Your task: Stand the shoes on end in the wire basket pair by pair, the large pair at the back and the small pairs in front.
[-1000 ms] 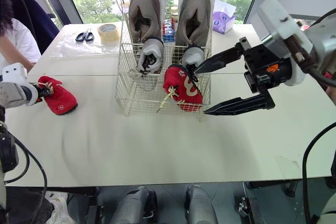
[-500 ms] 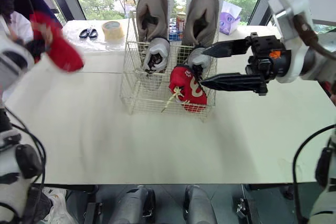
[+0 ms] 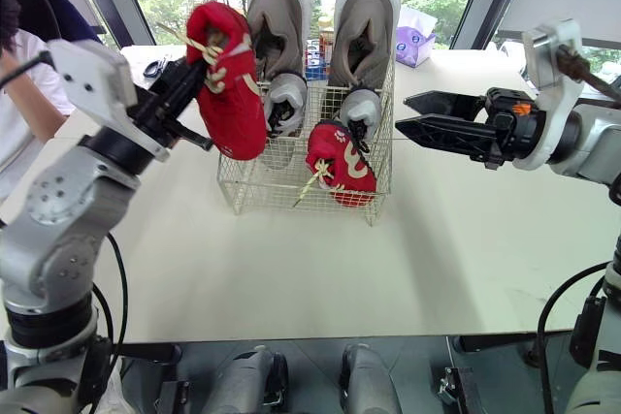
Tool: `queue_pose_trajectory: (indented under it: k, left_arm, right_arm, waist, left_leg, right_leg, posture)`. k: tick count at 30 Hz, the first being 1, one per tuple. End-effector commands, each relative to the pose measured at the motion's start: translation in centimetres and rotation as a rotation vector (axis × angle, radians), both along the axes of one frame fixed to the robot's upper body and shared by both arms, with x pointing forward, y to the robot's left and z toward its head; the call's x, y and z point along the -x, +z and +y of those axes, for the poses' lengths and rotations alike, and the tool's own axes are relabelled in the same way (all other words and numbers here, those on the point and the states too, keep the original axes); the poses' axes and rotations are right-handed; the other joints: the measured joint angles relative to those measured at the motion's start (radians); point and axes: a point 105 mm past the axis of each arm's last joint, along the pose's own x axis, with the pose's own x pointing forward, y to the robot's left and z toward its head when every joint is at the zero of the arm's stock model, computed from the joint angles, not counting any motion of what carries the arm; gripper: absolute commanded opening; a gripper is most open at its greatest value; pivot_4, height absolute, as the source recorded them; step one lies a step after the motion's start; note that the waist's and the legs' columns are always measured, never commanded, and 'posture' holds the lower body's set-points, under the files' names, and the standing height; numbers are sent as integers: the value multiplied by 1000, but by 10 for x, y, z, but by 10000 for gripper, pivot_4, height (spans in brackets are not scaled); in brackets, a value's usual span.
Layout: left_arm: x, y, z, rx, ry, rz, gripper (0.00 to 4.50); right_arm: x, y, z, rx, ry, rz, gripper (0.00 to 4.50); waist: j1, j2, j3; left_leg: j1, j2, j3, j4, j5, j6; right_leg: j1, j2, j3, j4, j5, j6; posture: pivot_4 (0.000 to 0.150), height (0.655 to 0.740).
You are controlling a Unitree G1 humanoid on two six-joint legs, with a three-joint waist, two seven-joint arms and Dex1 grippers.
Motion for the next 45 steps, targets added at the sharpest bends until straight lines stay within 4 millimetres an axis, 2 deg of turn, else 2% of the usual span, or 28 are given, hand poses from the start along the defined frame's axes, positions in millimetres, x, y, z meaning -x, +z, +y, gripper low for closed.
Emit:
queue_pose_trajectory:
  k: [1,7,13,18,21,23,24,30,31,35,37,38,41,45]
  left_arm:
    - [3,-2,-9,-5,19,-90,386]
    - [-1,-30,-18,-70,69,-183,386]
    - [-1,-66,-29,-140,14,-128,386]
    - [2,-80,-21,-133,44,-61,386]
    - [5,-82,-18,-115,57,-33,386]
    - [8,-79,-16,-95,49,-25,7893]
    - [9,-78,-16,-91,43,-23,10248]
    - [16,-75,-9,-116,39,18,40830]
    - [18,-75,-7,-101,35,54,44707]
    - [29,-69,10,-6,30,189,44707]
    - [43,-74,16,27,-38,296,44707]
    - [51,-89,17,84,-134,437,44707]
    - [75,-107,28,172,-290,652,44707]
    - [71,-124,77,172,-133,749,44707]
  right_arm:
    - [7,8,-1,10,-7,-48,45000]
    - [8,9,-7,9,-44,-48,45000]
    - [13,8,-10,18,-71,-44,45000]
    - [15,2,-10,15,-76,-21,45000]
    - [14,-1,-9,10,-77,-13,45000]
    - [14,-2,-8,7,-72,-12,45000]
    - [13,-2,-7,5,-70,-12,45000]
    - [11,-6,-5,8,-62,-3,45000]
    - [10,-8,-5,13,-63,2,45000]
    - [10,-15,-7,31,-66,20,45000]
    - [11,-16,-10,31,-69,27,45000]
    - [10,-19,-12,25,-74,36,45000]
    - [6,-31,-17,6,-96,70,45000]
    - [8,-61,-32,34,-153,160,45000]
  waist:
    - [0,0,0]
    - [1,0,0]
    - [1,0,0]
    - [1,1,0]
    - [0,1,-1]
    - [0,1,-1]
    - [0,1,-1]
    - [1,1,-1]
    - [1,1,-1]
    - [0,1,-1]
    - [-1,1,-1]
    - [-2,1,-1]
    - [-6,2,-1]
    - [8,3,-1]
  left_leg:
    - [0,0,0,0,0,0]
    - [-1,0,0,0,0,1]
    - [-1,0,0,0,-1,1]
    - [-1,1,-1,0,-1,1]
    - [0,1,-1,0,-1,2]
    - [0,1,-1,0,-1,2]
    - [0,1,-1,0,-1,2]
    - [-1,0,-1,0,-1,2]
    - [-1,0,-1,0,-1,2]
    - [-1,1,-2,0,-1,2]
    - [-1,1,-2,0,-1,2]
    - [-1,1,-2,0,-1,2]
    - [0,1,-3,0,-1,2]
    - [0,0,-3,0,-1,1]
  right_leg:
    - [0,0,0,0,0,0]
    - [0,0,0,-1,0,0]
    - [0,-1,0,-1,0,0]
    - [0,-1,0,-1,0,0]
    - [0,-1,0,-1,0,0]
    - [0,-1,0,-1,0,0]
    - [0,-1,0,-1,0,0]
    - [0,-1,0,-1,-1,-2]
    - [0,-1,0,-1,-1,-2]
    - [0,-1,0,-1,-1,-1]
    - [0,0,0,-1,-1,0]
    - [0,0,0,-1,-1,0]
    - [0,0,0,-1,-1,1]
    - [0,0,-1,-1,-4,-3]
  posture:
    - [1500,7400]
    - [1500,7400]
    - [1500,7400]
    - [1500,7400]
    - [1500,7400]
    - [1500,7400]
    - [1500,7400]
    - [1500,7400]
    - [1500,7400]
    - [1500,7400]
    - [1500,7400]
    - [1500,7400]
    - [1500,7400]
    - [1500,7400]
